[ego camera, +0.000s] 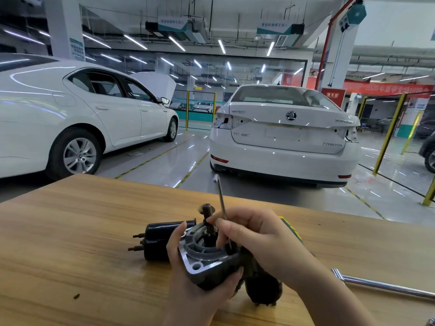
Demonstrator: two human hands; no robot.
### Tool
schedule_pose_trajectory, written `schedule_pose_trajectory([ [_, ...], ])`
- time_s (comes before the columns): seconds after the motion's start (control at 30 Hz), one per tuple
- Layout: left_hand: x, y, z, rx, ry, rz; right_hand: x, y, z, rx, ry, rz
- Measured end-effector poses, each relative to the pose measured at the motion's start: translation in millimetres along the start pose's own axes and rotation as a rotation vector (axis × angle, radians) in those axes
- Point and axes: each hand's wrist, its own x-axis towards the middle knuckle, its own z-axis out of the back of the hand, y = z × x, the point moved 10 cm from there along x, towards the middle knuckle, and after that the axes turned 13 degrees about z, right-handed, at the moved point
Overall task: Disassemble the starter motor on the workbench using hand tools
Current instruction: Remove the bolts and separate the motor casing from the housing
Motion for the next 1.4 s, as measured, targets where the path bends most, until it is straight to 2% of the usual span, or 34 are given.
schedule_pose_trajectory([
  [0.17,-1.0,-3.1,3.4,0.006,-0.036,0.014,-1.4,-0.8,3.8,0.052,-0.066,-0.014],
  [0.27,-3.5,-9.5,0.8,0.0,-0.018,0.016,-0.9,2.7,0.7,0.101,-0.038,-0.015],
  [0.43,-3.2,-9.8,2.9,0.006,-0.036,0.03,-0.7,1.2,-2.6,0.043,0.01,0.005],
  [0.63,-3.8,-10.4,3.1,0.011,-0.032,0.033,-0.9,-2.1,2.4,0.022,-0.049,0.001],
  [1.1,-4.0,-10.4,3.6,0.026,-0.033,0.041,0.6,3.9,0.9,0.021,-0.014,0.059],
  [1.4,-5.1,-14.1,3.0,0.017,-0.035,0.035,1.1,3.8,2.7,-0.108,-0.007,0.064],
])
